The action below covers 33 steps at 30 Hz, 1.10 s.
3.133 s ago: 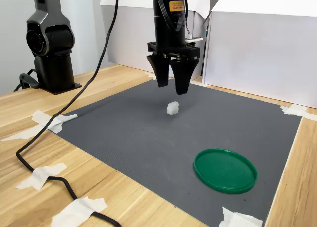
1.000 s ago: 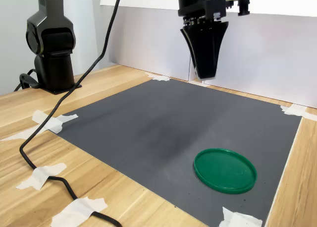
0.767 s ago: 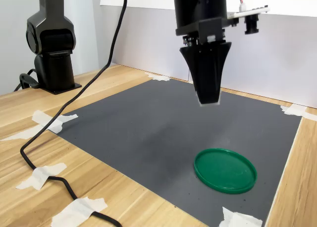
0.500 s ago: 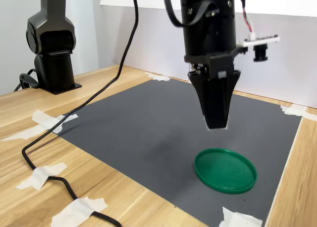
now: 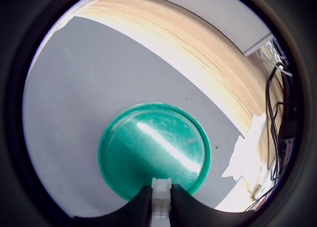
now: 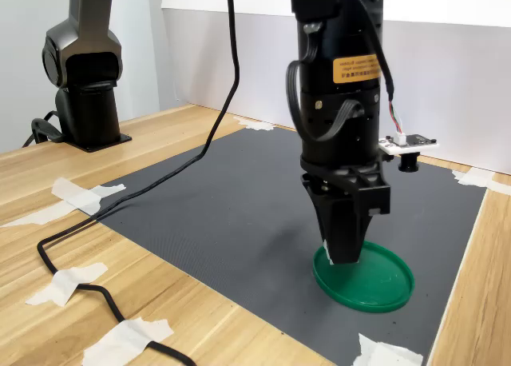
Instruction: Grasp a white terminal and put it on the green lid.
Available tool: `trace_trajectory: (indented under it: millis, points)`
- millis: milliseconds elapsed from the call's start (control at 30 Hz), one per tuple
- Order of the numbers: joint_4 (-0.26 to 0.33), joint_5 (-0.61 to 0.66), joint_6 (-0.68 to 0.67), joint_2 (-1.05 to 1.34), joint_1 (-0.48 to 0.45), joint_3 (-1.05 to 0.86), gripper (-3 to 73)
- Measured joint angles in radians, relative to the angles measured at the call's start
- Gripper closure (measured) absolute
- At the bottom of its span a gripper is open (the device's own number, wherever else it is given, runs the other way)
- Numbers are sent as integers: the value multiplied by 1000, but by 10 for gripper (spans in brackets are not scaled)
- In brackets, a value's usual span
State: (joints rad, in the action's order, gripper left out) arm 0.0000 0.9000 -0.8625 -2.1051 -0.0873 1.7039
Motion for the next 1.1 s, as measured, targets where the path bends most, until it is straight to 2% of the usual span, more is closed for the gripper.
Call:
trace_trajectory:
  millis: [200, 300, 433, 567, 700, 800, 933, 1000, 1100]
  points:
    - [19, 5, -16, -2, 10, 1, 602]
    - [19, 5, -19, -2, 10, 1, 560]
    - [19, 5, -19, -2, 10, 1, 412]
    - [19, -7, 1, -2, 10, 1, 220]
    - [19, -25, 7, -2, 10, 1, 110]
    - [19, -26, 21, 7, 10, 1, 90]
    - [20, -27, 94, 53, 10, 1, 102]
    - [26, -31, 134, 90, 10, -6, 136]
    - [53, -56, 175, 174, 9, -58, 227]
